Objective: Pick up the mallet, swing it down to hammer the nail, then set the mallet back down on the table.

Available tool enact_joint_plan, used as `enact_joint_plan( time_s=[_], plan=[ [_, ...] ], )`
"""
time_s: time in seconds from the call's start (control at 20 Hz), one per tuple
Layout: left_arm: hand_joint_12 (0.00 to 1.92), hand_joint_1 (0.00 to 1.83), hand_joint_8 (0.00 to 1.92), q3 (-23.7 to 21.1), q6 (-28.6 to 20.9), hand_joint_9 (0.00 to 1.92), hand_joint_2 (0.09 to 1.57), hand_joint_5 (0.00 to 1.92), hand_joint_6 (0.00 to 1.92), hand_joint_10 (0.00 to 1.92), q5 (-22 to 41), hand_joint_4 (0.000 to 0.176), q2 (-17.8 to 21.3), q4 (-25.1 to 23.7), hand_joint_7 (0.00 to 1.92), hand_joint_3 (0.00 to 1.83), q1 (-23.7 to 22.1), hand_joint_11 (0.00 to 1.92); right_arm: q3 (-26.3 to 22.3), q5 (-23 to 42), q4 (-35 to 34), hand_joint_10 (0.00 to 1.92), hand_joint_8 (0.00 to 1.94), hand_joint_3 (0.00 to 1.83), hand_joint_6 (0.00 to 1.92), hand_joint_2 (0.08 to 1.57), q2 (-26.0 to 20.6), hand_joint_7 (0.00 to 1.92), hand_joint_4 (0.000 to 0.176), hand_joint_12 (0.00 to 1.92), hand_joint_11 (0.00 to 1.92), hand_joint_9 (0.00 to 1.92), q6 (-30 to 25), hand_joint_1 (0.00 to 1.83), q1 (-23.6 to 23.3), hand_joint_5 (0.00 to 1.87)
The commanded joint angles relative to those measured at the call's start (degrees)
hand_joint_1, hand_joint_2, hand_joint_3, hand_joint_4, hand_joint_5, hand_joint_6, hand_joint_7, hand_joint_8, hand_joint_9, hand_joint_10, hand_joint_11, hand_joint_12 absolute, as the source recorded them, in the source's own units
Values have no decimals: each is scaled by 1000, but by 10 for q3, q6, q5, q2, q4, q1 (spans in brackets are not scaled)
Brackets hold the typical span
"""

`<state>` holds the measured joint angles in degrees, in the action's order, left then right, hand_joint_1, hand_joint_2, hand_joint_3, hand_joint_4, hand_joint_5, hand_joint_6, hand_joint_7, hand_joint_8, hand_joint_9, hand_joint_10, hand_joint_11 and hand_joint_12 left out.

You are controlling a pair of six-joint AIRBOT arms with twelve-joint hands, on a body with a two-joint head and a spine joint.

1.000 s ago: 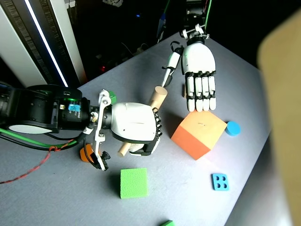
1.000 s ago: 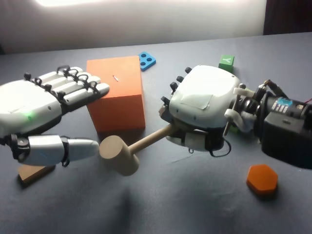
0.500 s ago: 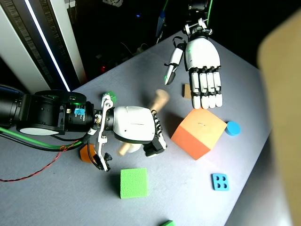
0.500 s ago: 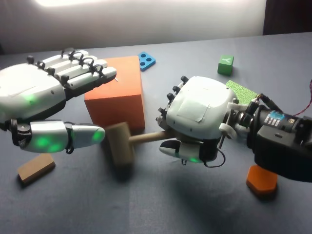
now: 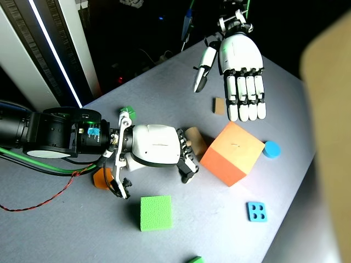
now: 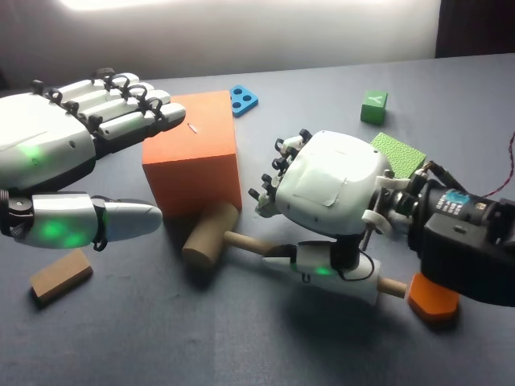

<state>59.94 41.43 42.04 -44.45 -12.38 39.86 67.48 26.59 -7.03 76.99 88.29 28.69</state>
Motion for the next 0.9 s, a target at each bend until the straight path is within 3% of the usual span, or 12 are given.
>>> enact_joint_plan(
  time_s=[0.0, 0.1, 0.3, 0.5, 0.85],
  plan=[
    [0, 0, 0, -1, -2, 0, 1259, 0, 0, 0, 64, 0, 8, 13, 0, 0, -10, 0, -8, 66, 6, 0, 0, 0, 0, 1164, -13, 822, 0, 870, 392, 777, -5, 302, -14, 727],
    [0, 0, 0, -6, -2, 0, 1263, 0, 0, 0, 60, 0, 12, 9, 0, 0, -15, 0, -31, 55, 6, 0, 0, 0, 0, 1119, -38, 643, 0, 881, 206, 591, -18, 325, -28, 563],
    [0, 0, 0, -13, -14, 0, 1260, 0, 0, 0, 50, 0, 14, -4, 0, 0, -24, 0, -110, -18, -45, 0, 0, 0, 0, 1114, -122, 540, 0, 865, 135, 492, -44, 313, -63, 484],
    [0, 0, 0, -16, -14, 0, 1261, 0, 0, 0, 49, 0, 15, -5, 0, 0, -29, 0, -183, -104, -126, 0, 0, 0, 2, 1116, -212, 467, 0, 894, 47, 424, -6, 299, -99, 423],
    [0, 0, 0, -23, -14, 0, 1259, 0, 0, 0, 47, 0, 17, -5, 0, 0, -32, 0, -252, -143, -170, 0, 0, 0, 3, 1073, -326, 398, 0, 923, 0, 365, -3, 430, -120, 391]
  ],
)
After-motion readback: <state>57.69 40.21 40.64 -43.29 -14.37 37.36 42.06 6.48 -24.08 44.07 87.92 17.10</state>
